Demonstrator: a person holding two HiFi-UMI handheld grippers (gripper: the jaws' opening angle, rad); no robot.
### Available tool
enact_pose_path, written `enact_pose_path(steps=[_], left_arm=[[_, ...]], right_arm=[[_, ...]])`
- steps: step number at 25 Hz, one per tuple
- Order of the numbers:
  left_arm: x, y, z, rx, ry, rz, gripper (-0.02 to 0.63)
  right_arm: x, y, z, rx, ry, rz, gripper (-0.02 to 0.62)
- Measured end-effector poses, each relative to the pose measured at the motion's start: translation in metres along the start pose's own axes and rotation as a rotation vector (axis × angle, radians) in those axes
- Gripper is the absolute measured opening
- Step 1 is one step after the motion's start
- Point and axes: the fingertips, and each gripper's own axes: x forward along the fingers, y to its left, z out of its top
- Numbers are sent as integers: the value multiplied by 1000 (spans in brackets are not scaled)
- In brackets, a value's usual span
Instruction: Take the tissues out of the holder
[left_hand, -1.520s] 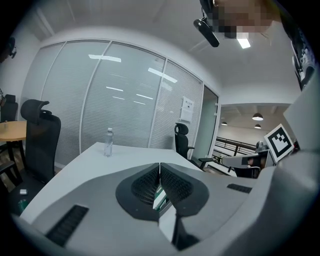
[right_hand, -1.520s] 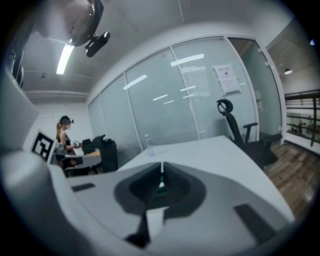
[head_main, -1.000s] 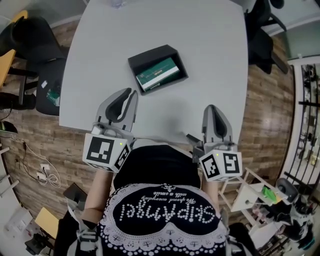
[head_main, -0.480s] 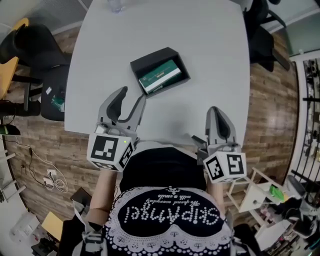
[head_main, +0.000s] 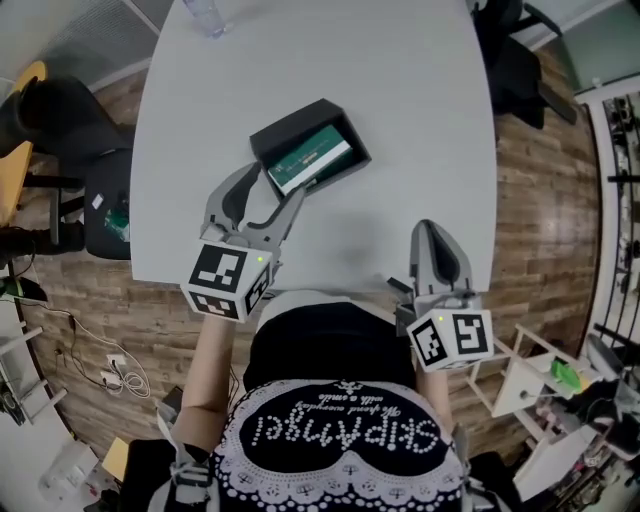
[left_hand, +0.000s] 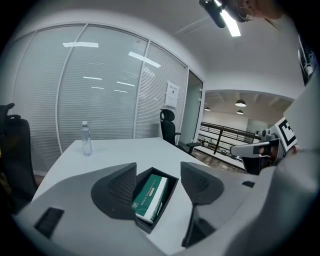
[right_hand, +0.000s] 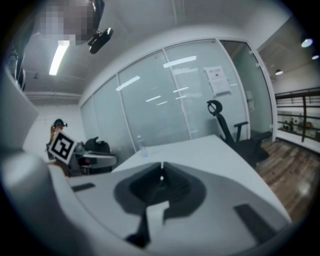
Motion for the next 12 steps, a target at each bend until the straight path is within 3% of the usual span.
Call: enact_pose_path(steps=[5,12], left_arm=[[30,2,-5,58,55,-32,288],[75,4,-48,116,225,-111,309]], right_arm=[[3,-7,-7,26,21,-11,35],[5,-18,-16,55,48,-30,35]])
